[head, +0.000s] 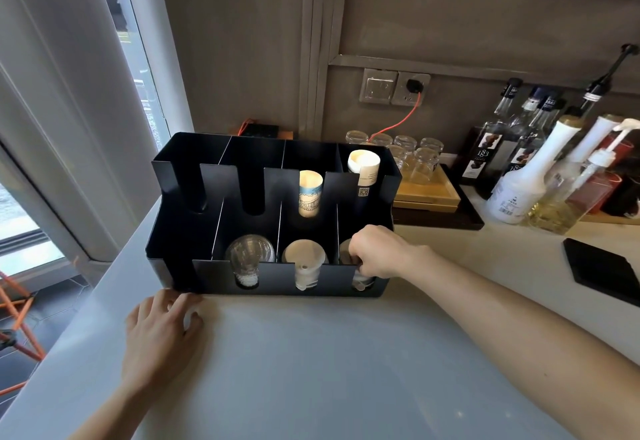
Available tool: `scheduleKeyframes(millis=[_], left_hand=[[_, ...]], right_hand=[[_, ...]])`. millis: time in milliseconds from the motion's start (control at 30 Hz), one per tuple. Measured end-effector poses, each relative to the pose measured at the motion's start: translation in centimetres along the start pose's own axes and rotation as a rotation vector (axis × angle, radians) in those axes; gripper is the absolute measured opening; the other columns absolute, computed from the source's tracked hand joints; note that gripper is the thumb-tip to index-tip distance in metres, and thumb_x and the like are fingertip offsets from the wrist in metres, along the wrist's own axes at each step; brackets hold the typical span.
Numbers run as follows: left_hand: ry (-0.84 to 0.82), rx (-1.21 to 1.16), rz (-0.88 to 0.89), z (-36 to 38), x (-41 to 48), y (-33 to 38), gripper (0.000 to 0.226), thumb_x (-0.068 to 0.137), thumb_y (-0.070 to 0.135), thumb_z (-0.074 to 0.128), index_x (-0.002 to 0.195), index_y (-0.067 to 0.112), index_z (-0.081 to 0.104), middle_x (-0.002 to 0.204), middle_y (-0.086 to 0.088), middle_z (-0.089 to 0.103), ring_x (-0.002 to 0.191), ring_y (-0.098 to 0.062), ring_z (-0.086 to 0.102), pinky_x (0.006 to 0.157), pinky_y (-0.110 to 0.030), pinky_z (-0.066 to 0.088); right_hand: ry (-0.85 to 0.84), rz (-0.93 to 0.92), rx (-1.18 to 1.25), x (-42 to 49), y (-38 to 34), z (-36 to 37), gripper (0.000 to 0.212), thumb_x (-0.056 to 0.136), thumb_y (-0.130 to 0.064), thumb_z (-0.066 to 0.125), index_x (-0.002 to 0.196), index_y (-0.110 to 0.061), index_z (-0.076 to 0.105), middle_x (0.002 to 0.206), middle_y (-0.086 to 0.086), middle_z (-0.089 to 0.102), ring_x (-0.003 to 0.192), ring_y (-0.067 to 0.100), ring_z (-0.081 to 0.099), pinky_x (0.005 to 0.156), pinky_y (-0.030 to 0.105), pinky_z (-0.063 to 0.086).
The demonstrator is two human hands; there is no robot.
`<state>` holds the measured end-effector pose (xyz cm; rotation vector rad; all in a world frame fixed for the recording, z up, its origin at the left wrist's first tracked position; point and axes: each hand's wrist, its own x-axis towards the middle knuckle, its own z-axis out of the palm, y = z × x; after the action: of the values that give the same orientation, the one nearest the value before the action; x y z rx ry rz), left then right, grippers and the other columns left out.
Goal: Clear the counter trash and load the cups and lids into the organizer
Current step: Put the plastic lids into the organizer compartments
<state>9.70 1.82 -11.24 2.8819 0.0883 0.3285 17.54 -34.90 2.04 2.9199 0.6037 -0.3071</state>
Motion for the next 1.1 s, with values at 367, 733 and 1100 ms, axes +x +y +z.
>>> scheduleKeyframes(millis=[367, 733, 1100], left_hand=[[-0.023, -0.037, -0.019, -0.5, -0.1, 0.4, 0.045, 0.08, 0.044, 0.039, 0.111, 0.032, 0.069, 0.11, -0.004, 0.059, 0.105, -0.034, 0.053, 0.098, -0.05, 0.036], [-0.026, -0.04, -0.022, -0.5, -0.1, 0.4, 0.044, 0.08, 0.045, 0.038, 0.11, 0.032, 0.068, 0.111, -0.004, 0.059, 0.107, -0.034, 0.052, 0.098, -0.05, 0.036], [-0.027, -0.036, -0.016, -0.5, -0.1, 0.3, 0.043, 0.082, 0.045, 0.038, 0.11, 0.033, 0.068, 0.111, -0.004, 0.059, 0.107, -0.034, 0.052, 0.098, -0.05, 0.037]], right_hand=[[0.066, 0.062, 0.179, -1.2, 1.2, -1.4, 0.028, 0.083, 0.006, 0.062, 0.099, -0.016, 0.073, 0.097, 0.004, 0.068, 0.09, 0.026, 0.064, 0.075, 0.036, 0.056], [-0.024, 0.06, 0.069, -0.9, 0.5, -1.6, 0.019, 0.084, -0.001, 0.066, 0.097, -0.013, 0.071, 0.095, 0.008, 0.068, 0.082, 0.027, 0.06, 0.061, 0.031, 0.042], [-0.032, 0.073, 0.036, -0.5, -0.2, -0.3, 0.013, 0.084, -0.011, 0.073, 0.097, -0.011, 0.074, 0.092, 0.01, 0.07, 0.084, 0.029, 0.065, 0.068, 0.032, 0.052]])
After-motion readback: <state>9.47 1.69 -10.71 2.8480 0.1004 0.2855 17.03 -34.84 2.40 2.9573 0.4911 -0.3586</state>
